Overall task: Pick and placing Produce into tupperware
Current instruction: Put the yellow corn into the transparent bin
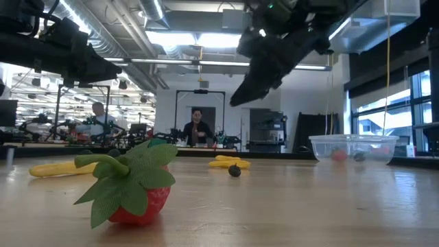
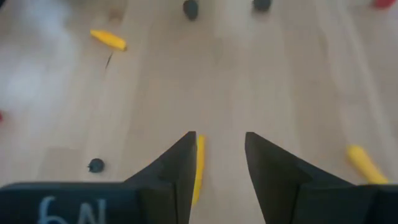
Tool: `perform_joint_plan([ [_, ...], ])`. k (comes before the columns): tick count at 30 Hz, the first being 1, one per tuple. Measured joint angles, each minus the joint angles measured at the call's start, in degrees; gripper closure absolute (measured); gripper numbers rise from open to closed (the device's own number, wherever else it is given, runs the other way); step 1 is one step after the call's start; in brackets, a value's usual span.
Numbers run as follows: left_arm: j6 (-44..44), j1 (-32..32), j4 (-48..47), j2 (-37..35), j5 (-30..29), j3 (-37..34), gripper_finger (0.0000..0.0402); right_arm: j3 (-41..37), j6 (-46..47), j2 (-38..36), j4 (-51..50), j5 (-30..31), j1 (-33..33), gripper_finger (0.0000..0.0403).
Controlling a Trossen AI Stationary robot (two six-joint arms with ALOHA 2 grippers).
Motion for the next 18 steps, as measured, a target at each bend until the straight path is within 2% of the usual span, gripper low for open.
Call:
perform_joint_plan([
  [9,-0.12,0.0,0.0,0.0,0.01,0.0,0.0223,0.0,-0.03,9.61,1.81,2.25,3.11,0.0263],
  [18,-0.12,-0.02,-0.02,0.0,0.01,0.0,0.0223,0.0,1.62,10.55,3.15,2.24,3.44,0.0263],
])
